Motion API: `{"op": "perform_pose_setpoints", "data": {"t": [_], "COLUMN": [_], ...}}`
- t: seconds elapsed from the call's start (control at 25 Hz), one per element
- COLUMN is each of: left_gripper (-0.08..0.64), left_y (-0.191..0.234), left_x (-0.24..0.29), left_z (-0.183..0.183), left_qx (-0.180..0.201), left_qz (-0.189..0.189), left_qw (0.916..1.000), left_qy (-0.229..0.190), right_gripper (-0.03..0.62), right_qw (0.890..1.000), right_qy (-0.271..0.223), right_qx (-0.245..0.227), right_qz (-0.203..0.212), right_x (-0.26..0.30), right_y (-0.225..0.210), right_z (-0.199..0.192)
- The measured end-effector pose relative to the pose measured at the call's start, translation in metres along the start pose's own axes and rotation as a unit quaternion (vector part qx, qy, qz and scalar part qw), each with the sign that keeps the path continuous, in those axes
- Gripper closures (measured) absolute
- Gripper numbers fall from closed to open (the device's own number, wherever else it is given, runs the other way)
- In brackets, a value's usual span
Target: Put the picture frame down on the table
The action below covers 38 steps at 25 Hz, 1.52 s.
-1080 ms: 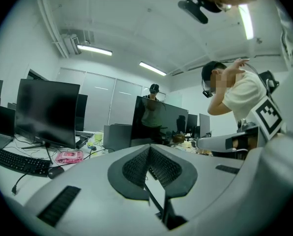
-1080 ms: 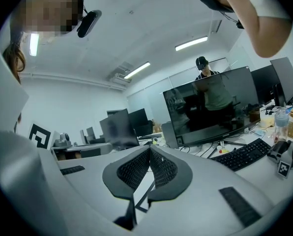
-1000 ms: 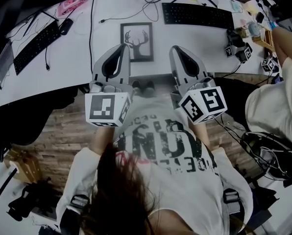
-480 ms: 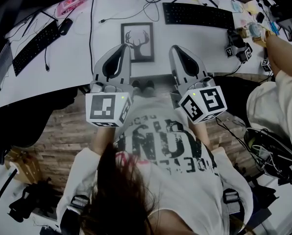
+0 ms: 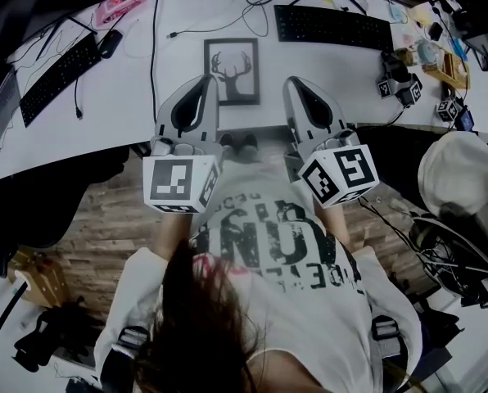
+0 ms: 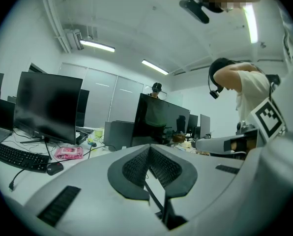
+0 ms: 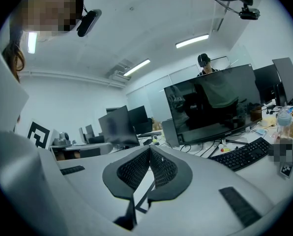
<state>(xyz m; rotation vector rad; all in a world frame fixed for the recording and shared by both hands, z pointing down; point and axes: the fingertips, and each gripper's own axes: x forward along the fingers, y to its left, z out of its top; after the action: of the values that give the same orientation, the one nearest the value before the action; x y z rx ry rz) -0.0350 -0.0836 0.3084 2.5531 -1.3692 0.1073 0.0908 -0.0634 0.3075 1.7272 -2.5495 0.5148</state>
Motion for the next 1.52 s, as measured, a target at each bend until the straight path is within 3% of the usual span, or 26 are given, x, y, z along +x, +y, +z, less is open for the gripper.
{"op": "perform_pose_setpoints", "data": {"t": [1.52], "left_gripper": [0.558], "left_y": [0.018], "left_x": [0.019], "left_z": [0.0], "left_qx": [-0.006], "left_qz": [0.003], "left_qw": [1.0], "left_qy": [0.005], "right_gripper": [0.592], "right_qw": [1.0], "right_qy": [0.012], "right_qx": [0.0], "right_qz": [-0.007], "right_x": [0.022], "right_y": [-0.009], "right_z": [-0.001]}}
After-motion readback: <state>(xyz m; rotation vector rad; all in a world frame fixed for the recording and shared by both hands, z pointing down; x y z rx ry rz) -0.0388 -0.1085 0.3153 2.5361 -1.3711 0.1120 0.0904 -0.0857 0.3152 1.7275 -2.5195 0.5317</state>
